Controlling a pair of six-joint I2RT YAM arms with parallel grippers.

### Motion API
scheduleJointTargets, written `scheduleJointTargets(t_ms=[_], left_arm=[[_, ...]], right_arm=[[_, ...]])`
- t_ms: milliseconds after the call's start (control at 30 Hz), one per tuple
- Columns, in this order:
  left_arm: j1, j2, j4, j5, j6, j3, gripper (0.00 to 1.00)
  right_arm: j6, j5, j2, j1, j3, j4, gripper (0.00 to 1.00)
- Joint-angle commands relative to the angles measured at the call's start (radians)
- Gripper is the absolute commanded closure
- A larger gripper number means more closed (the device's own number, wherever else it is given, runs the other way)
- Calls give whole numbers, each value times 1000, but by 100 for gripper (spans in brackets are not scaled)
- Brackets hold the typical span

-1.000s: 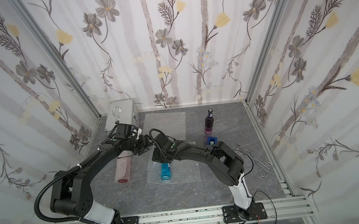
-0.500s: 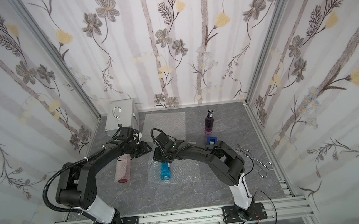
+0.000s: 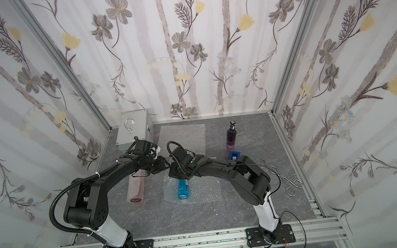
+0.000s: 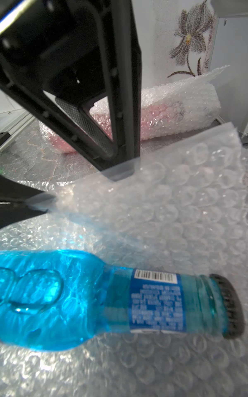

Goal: Wrap wine bottles in bubble wrap
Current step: Wrap the wine bottle in bubble wrap.

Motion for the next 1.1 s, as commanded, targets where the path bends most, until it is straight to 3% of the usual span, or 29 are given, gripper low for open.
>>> scheduleJointTargets(t_ms=[0, 367, 533, 767, 1067], left_arm=[[-3, 2, -3, -8, 11, -3, 63], [-12, 14, -19, 10, 5, 22, 98], [-12, 7, -22, 11, 2, 26, 100], [-22, -16, -33, 47, -41, 50, 100], [-41, 13, -27, 115, -151, 79, 100]], right_arm=[[-4, -7, 1, 1, 4, 32, 100], [-4, -7, 2, 1, 7, 27, 100], [-6, -7, 4, 1, 8, 28, 99], [-55, 68, -87, -3, 0, -5, 69], [-92, 63, -233, -60, -201, 10, 68]])
